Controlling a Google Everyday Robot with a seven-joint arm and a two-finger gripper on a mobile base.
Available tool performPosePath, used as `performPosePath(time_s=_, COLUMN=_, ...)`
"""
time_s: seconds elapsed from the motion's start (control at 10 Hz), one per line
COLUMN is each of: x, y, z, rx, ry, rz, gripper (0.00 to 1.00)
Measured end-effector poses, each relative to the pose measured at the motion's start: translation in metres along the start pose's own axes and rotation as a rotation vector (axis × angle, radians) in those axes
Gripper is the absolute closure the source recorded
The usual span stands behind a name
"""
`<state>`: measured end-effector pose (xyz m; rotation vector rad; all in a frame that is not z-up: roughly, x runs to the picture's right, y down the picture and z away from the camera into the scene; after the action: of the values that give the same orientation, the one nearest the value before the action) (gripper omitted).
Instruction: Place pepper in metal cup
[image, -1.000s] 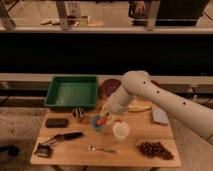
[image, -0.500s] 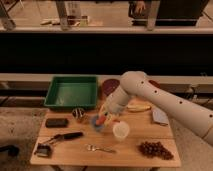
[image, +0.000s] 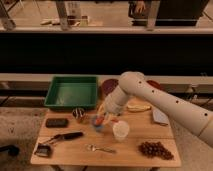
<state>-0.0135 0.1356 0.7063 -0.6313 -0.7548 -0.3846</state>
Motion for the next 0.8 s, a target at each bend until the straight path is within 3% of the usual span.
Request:
performPosePath(time_s=0.5, x=-0.039, y=-0.026, z=-0.026, rx=0.022, ry=0.049, rz=-0.071, gripper=1.00)
performPosePath(time_s=0.6, x=-0.044, y=-0.031, z=-0.028, rx=0.032, ry=0.020, rz=-0.082, gripper=1.00)
performPosePath(time_s=0.8, x=-0.044, y=-0.038, z=-0.028, rx=0.109, ry=-0.120, rz=-0.105, gripper=1.00)
